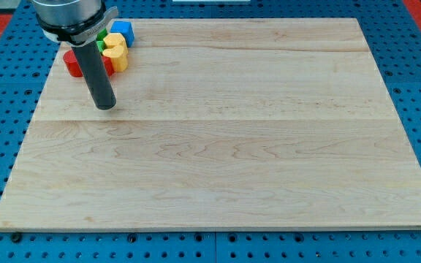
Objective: Separate the yellow heart from the group of blocks
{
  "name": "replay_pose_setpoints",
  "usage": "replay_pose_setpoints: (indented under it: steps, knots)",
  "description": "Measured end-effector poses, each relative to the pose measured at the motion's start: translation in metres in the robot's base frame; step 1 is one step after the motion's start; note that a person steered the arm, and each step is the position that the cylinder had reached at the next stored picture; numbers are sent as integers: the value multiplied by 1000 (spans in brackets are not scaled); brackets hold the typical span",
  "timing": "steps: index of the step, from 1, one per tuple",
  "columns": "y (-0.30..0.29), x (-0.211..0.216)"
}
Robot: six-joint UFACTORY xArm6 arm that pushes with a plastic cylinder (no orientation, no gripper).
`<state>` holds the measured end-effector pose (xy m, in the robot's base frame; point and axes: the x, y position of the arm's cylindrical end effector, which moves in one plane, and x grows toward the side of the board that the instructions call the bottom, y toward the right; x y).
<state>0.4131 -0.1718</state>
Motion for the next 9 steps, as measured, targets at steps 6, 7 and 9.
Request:
replay_pose_setpoints:
  steps: [6, 7, 9]
  knots:
    - [-54, 24]
    - [-110, -20]
    - [-133, -74]
